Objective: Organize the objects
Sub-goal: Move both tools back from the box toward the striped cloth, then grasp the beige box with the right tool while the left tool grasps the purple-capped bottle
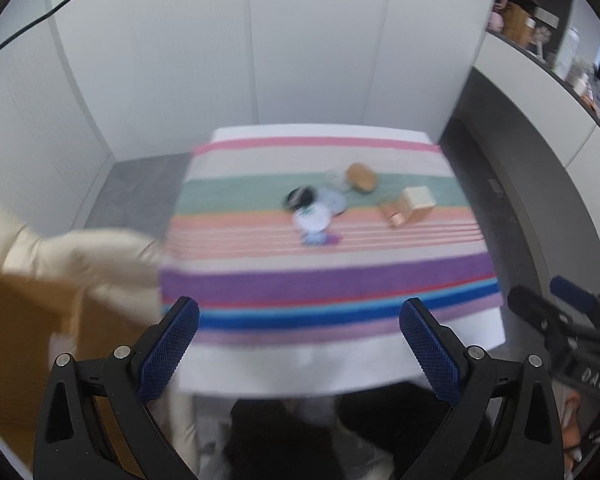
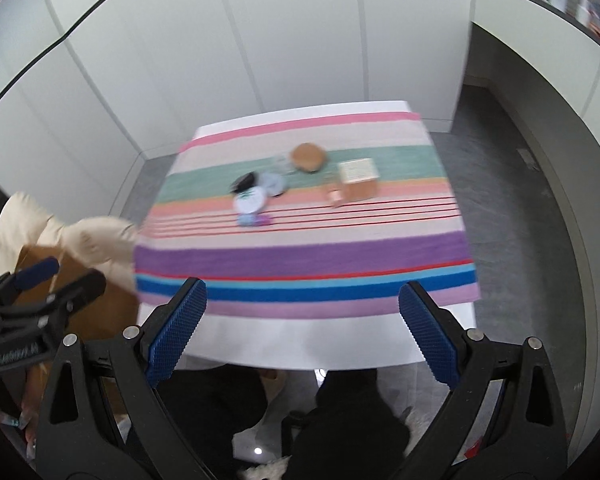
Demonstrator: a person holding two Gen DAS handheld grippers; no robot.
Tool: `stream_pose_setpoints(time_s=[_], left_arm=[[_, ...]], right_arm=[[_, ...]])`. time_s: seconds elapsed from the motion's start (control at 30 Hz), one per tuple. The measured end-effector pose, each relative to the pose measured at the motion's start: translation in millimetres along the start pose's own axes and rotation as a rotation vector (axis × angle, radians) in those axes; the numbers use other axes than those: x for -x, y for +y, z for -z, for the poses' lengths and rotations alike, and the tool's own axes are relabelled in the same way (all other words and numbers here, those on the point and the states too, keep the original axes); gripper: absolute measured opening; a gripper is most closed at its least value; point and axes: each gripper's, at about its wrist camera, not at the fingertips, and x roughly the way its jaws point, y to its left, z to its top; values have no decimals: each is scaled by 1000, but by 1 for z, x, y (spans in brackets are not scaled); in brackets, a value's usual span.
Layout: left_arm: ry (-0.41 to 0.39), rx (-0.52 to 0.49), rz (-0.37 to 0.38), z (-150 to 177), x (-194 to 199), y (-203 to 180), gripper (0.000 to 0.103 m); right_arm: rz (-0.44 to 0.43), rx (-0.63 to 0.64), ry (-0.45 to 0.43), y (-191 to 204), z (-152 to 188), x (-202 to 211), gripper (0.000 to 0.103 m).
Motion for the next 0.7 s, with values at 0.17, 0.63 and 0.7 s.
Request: stream_pose_setpoints(time_s=[0.17, 0.63, 0.7], left_arm=[[-48, -44, -90, -8, -41, -30, 101], [130, 76, 31, -14, -155, -33, 101], [159, 99, 32, -17, -177, -28, 101]], right_arm=[[34, -61, -17, -45, -11, -14, 98], [18, -52, -26, -80, -48, -98, 98], [15, -42, -25, -80, -55, -121, 98]])
